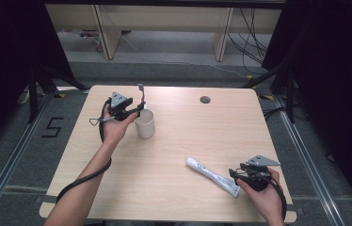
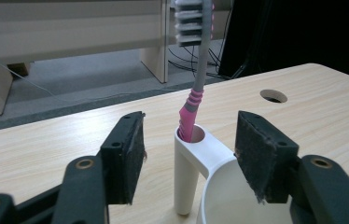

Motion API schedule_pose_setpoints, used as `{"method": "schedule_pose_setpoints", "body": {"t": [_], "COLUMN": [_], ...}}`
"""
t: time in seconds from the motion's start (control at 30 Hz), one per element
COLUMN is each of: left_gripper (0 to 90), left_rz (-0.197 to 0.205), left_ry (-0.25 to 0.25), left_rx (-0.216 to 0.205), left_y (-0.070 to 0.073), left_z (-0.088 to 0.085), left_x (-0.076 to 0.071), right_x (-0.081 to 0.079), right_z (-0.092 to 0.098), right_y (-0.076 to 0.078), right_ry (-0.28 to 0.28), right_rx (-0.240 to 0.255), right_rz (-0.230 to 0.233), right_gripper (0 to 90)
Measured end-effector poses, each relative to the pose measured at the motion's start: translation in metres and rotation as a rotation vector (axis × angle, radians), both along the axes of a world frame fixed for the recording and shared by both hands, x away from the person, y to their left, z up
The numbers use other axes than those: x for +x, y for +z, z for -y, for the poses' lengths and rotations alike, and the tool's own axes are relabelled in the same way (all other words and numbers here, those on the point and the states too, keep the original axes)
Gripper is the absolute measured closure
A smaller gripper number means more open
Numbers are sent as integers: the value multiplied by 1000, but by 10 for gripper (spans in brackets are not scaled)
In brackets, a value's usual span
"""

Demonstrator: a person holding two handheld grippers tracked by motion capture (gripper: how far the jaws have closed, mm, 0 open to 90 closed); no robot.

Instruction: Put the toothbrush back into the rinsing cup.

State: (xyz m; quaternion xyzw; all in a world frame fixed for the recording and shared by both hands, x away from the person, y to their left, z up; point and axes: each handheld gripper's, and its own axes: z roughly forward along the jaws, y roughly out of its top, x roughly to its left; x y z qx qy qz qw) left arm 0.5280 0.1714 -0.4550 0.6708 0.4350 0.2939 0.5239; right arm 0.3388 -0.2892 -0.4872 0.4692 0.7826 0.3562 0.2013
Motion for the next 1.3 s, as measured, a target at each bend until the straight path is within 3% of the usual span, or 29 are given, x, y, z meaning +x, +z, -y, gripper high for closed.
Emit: {"method": "schedule_pose_setpoints", "body": {"t": [0.17, 0.2, 0.23, 0.27, 0.33, 0.47, 0.5, 0.53, 0.57, 0.7, 0.77, 0.83, 0.87, 1.2, 1.3], "left_gripper": [388, 379, 367, 365, 363, 354, 353, 353, 353, 351, 350, 348, 348, 343, 341], "left_rz": [-2, -11, -16, -16, -17, -13, -10, -10, -12, -14, -20, -16, -12, -15, -30], "left_ry": [-17, -25, -28, -28, -27, -37, -40, -43, -43, -44, -51, -57, -61, -96, -101], "left_rx": [8, 15, 14, 14, 14, 1, 4, 6, 0, -1, 7, 10, 11, 38, 48], "left_y": [1, 2, 2, 2, 2, 4, 5, 5, 5, 4, 2, 1, 0, -5, -8], "left_z": [-1, -2, -4, -4, -7, -15, -19, -21, -22, -28, -30, -32, -32, -33, -32], "left_x": [-11, -14, -20, -20, -26, -43, -53, -58, -62, -79, -91, -99, -102, -130, -137], "right_x": [-2, -1, -1, 1, 1, 3, 4, 4, 4, 9, 7, 11, 12, 21, 21], "right_z": [-4, -2, -5, -4, -4, -3, -2, -2, -3, -1, -7, -6, -9, -16, -21], "right_y": [2, 3, 5, 5, 6, 9, 11, 11, 15, 16, 20, 20, 20, 20, 23], "right_ry": [-42, -26, -34, -12, -18, -9, -1, 3, -10, 32, -14, 19, 17, 62, 72], "right_rx": [40, 8, 34, 22, 24, -1, 2, -5, -3, -24, -2, -32, -24, -60, -52], "right_rz": [-50, -25, -62, -35, -31, -32, -54, -33, -60, -33, -97, -75, -97, -112, -145], "right_gripper": [460, 459, 459, 459, 459, 460, 460, 460, 461, 460, 460, 459, 459, 458, 460]}}
